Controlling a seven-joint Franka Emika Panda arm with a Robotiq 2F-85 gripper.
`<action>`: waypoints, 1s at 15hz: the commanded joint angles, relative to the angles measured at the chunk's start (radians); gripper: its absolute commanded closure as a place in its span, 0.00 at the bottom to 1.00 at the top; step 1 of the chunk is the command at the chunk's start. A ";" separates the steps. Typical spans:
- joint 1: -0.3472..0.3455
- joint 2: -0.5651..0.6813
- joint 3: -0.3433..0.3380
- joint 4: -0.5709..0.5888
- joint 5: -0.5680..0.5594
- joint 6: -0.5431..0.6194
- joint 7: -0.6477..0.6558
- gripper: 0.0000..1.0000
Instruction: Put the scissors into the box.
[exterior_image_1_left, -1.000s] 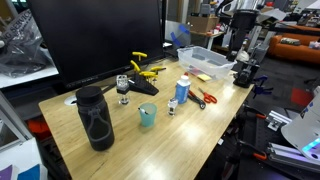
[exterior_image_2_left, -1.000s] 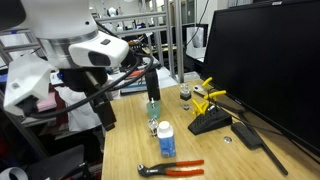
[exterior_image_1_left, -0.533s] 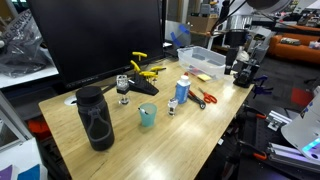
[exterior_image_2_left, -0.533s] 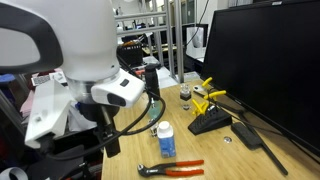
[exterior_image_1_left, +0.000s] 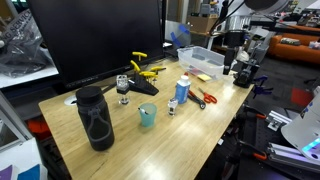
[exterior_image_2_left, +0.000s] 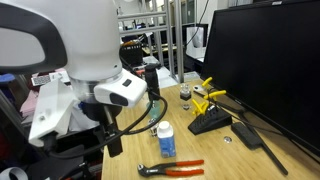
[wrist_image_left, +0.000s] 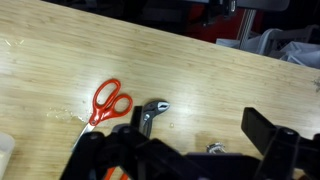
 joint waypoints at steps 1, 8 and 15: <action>-0.014 0.015 0.058 -0.038 0.025 0.119 0.081 0.00; -0.069 0.107 0.044 -0.077 0.080 0.253 0.211 0.00; -0.091 0.223 0.041 -0.078 0.128 0.342 0.202 0.00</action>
